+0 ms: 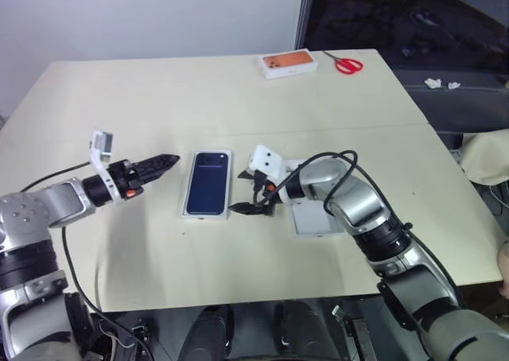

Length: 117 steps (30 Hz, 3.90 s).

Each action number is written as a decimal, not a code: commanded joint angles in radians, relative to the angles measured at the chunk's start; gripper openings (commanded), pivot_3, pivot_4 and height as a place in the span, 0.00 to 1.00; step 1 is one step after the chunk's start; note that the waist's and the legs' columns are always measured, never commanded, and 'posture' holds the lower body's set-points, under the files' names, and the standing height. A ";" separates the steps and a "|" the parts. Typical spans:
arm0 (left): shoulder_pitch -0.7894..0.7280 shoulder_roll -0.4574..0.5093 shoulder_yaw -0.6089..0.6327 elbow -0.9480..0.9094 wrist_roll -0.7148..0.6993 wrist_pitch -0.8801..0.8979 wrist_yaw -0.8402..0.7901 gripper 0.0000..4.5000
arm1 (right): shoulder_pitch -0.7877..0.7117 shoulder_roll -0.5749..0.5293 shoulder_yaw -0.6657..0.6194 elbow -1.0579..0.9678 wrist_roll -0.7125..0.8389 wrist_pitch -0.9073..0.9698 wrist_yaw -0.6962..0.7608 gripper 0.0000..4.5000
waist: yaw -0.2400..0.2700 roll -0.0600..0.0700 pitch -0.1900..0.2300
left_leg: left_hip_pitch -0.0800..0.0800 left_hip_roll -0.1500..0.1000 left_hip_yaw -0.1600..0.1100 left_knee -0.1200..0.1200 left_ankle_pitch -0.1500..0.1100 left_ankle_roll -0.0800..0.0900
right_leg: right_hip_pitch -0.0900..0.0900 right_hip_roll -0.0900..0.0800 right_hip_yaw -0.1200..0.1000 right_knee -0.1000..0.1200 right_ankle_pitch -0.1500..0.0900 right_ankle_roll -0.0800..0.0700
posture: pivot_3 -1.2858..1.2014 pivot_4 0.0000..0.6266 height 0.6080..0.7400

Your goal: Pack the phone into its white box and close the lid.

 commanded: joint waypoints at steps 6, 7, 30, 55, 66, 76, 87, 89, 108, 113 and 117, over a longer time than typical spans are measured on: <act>0.060 -0.012 -0.065 0.019 0.143 -0.203 -0.004 0.87 | -0.096 0.084 -0.106 0.178 -0.056 -0.145 -0.187 0.87 | 0.002 0.000 0.000 | 0.000 0.000 0.000 0.000 0.001 -0.001 | -0.001 0.000 0.000 0.000 0.000 0.000 | 0.52 0.24 1.00; 0.062 -0.013 -0.071 0.027 0.161 -0.223 0.002 0.80 | -0.092 0.083 -0.103 0.183 -0.063 -0.154 -0.188 0.79 | 0.002 0.000 0.000 | 0.000 0.000 0.000 0.000 0.001 -0.001 | 0.000 0.000 0.000 -0.001 0.000 0.000 | 0.52 0.24 1.00; 0.077 -0.139 -0.381 0.009 0.386 -0.377 -0.061 0.01 | -0.003 0.092 0.060 0.171 -0.261 -0.229 -0.203 0.00 | 0.013 0.001 -0.001 | 0.001 -0.001 0.000 0.001 0.000 0.000 | 0.002 0.000 0.000 0.001 0.000 0.000 | 0.52 0.24 1.00; 0.043 -0.339 -0.477 -0.095 0.395 -0.306 -0.017 0.01 | 0.069 -0.045 0.011 0.040 -0.245 -0.152 -0.103 0.00 | 0.038 0.001 0.000 | 0.001 -0.002 -0.001 0.008 -0.002 0.003 | 0.007 0.000 -0.003 0.000 0.000 0.000 | 0.52 0.24 1.00; -0.062 -0.532 -0.597 0.006 0.476 -0.367 -0.034 0.01 | 0.206 -0.257 -0.061 -0.104 -0.244 -0.089 -0.030 0.00 | 0.075 0.001 0.000 | 0.000 -0.004 -0.001 0.016 -0.007 0.011 | 0.013 -0.002 -0.004 -0.004 0.000 0.000 | 0.52 0.24 1.00; -0.080 -0.572 -0.617 0.046 0.518 -0.388 -0.057 0.01 | 0.240 -0.309 -0.095 -0.096 -0.252 -0.105 -0.019 0.00 | 0.081 0.002 0.000 | 0.001 -0.004 -0.002 0.017 -0.007 0.012 | 0.019 -0.003 -0.006 -0.010 0.001 0.002 | 0.52 0.24 1.00; -0.102 -0.468 -0.537 0.047 0.507 -0.409 -0.119 0.00 | 0.179 -0.305 -0.126 -0.074 -0.247 -0.109 -0.022 0.39 | 0.062 0.002 0.000 | 0.001 -0.003 -0.002 0.016 -0.007 0.012 | 0.018 -0.002 -0.005 -0.010 0.001 0.002 | 0.52 0.24 1.00; -0.106 -0.446 -0.527 0.043 0.510 -0.422 -0.124 0.19 | 0.151 -0.316 -0.132 -0.058 -0.252 -0.121 -0.017 0.61 | 0.051 0.002 0.000 | 0.001 -0.003 -0.002 0.015 -0.007 0.012 | 0.017 -0.002 -0.005 -0.010 0.001 0.002 | 0.52 0.24 1.00; -0.030 -0.275 -0.461 -0.084 0.488 -0.564 -0.223 0.61 | 0.022 -0.251 -0.355 -0.172 -0.074 0.431 -0.064 1.00 | 0.029 0.006 0.003 | -0.001 -0.001 -0.002 0.014 -0.006 0.010 | 0.012 -0.001 -0.003 -0.007 0.001 0.002 | 0.52 0.24 1.00; 0.029 -0.160 -0.399 -0.138 0.448 -0.631 -0.341 0.61 | 0.010 -0.291 -0.370 -0.317 0.014 0.885 -0.125 1.00 | 0.029 0.006 0.003 | -0.002 -0.001 -0.002 0.013 -0.007 0.011 | 0.011 -0.002 -0.003 -0.008 0.001 0.002 | 0.52 0.24 1.00; 0.097 -0.100 -0.364 -0.190 0.411 -0.706 -0.445 0.61 | 0.017 -0.293 -0.392 -0.314 0.101 0.925 -0.196 1.00 | 0.028 0.007 0.003 | -0.003 -0.002 0.000 0.013 -0.008 0.012 | 0.010 -0.005 -0.002 -0.009 0.001 0.002 | 0.52 0.24 1.00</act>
